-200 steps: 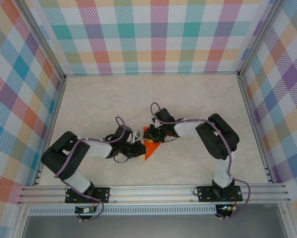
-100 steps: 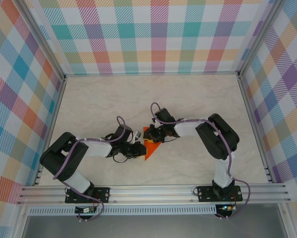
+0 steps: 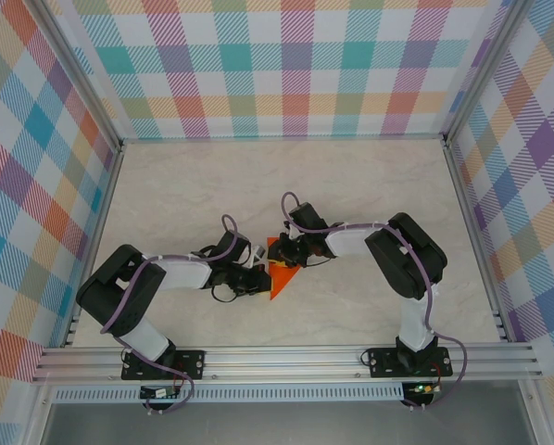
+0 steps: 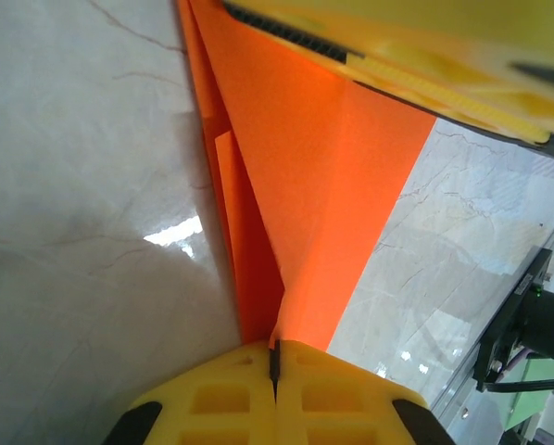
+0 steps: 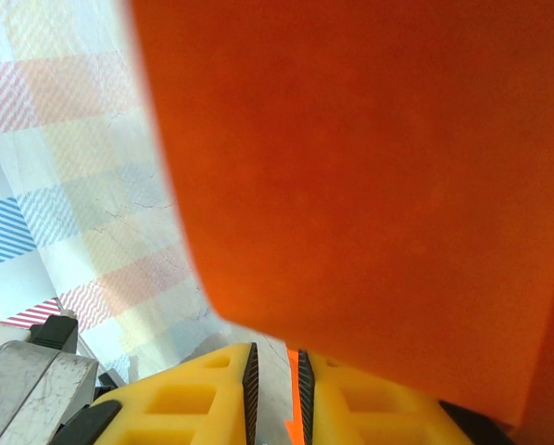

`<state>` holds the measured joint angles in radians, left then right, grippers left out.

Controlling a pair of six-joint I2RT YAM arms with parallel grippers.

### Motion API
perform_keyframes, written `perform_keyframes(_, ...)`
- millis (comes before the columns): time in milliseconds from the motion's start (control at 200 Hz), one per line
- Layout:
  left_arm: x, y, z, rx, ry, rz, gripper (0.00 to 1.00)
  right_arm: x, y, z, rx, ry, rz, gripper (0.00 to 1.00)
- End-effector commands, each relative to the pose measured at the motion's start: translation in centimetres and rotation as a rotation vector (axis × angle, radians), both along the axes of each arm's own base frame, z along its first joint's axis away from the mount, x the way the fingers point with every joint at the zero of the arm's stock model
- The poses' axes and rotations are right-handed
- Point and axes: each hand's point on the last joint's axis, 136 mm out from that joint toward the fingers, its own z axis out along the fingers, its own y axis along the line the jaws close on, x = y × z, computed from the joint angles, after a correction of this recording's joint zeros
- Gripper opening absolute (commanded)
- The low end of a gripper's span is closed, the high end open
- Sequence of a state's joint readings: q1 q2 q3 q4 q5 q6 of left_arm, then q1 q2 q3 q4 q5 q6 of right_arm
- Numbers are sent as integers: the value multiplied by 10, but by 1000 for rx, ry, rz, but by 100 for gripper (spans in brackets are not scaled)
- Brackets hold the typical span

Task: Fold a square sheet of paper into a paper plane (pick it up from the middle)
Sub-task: Fourth fold the wing at the center of the table.

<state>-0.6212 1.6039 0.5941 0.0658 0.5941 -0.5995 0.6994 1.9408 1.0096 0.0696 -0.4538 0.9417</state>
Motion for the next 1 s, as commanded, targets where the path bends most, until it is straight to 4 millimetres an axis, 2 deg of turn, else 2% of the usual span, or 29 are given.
perform_keyframes(0,-26,14,-21,94,85,-45,5,-20,-25,-40,-128,89,-18,22)
perform_keyframes(175,-28,12,-12,78,76,-60,9,-20,-24,-40,-127,90,-18,22)
perform_keyframes(395,-29,6,-1,33,61,-78,6,-21,-25,-41,-130,92,-19,22)
perform_keyframes(535,-31,3,3,9,64,-90,8,-21,-26,-42,-134,94,-20,22)
perform_keyframes(995,-39,0,-4,1,113,-128,6,-22,-27,-44,-143,100,-19,22)
